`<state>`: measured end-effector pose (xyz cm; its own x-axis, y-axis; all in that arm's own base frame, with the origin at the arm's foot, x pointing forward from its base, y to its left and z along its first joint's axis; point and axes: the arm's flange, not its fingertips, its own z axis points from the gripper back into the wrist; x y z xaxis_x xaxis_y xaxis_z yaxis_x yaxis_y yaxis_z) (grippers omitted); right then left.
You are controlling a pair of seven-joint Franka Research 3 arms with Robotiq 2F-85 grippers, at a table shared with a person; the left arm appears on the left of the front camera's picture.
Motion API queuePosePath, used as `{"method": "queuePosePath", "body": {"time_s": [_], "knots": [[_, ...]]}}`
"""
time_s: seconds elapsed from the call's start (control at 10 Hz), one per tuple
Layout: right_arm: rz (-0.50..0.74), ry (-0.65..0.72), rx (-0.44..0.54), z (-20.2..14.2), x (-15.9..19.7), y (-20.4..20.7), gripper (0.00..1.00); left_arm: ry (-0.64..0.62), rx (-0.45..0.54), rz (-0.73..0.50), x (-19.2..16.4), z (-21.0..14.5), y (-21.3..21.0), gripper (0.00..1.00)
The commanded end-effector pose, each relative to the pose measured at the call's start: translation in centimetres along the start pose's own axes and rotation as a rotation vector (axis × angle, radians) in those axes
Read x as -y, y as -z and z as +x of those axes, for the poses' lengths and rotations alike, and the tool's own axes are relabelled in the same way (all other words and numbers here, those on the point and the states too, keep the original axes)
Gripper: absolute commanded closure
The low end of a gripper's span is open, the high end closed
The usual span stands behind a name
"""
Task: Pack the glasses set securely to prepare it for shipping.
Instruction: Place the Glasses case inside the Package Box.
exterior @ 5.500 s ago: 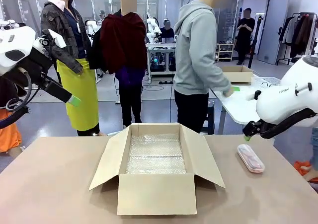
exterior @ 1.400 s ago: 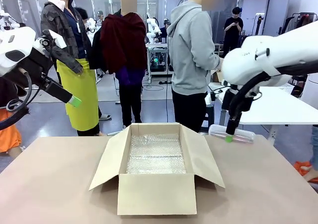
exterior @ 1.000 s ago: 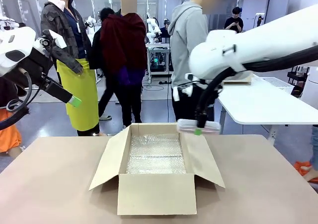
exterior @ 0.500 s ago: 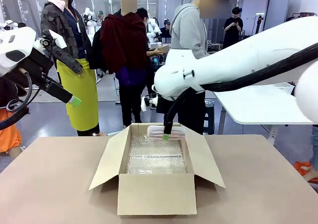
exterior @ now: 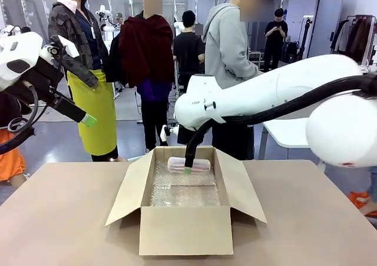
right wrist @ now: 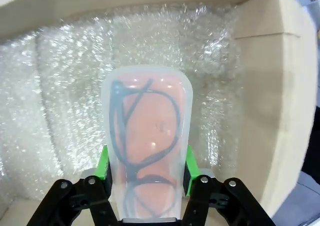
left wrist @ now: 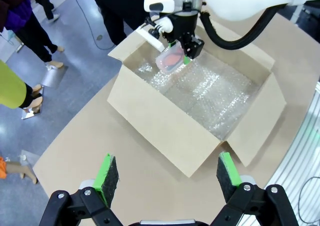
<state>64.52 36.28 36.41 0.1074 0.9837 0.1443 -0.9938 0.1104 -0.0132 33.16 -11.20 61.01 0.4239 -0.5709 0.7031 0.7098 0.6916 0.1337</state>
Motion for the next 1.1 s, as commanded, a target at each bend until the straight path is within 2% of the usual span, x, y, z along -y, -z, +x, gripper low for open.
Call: {"method": "queuePosePath", "body": {"time_s": [0.0,0.3,0.4,0.5,0.6,0.7,1.0], "knots": [[0.027,0.039,-0.030,0.2,1.4,1.5,0.74,0.005,0.003,0.003,-0.1,0.0,-0.2,0.00],[0.083,0.046,-0.055,0.1,1.8,3.2,0.74,0.005,0.003,0.003,-0.1,0.0,-0.2,0.00],[0.088,0.052,-0.057,0.0,1.9,3.4,0.32,0.005,0.003,0.003,-0.1,0.0,-0.2,0.00],[0.093,0.059,-0.053,0.0,1.9,3.3,0.13,0.005,0.003,0.003,-0.1,0.0,-0.2,0.00],[0.086,0.059,-0.056,0.0,1.8,3.2,0.09,0.005,0.003,0.003,-0.1,0.0,-0.2,0.00],[0.086,0.058,-0.055,0.1,1.7,3.0,0.00,0.005,0.003,0.003,-0.1,0.0,-0.2,0.00],[0.066,0.067,-0.046,0.1,1.0,2.2,0.00,0.005,0.003,0.003,-0.1,0.0,-0.2,0.00]]}}
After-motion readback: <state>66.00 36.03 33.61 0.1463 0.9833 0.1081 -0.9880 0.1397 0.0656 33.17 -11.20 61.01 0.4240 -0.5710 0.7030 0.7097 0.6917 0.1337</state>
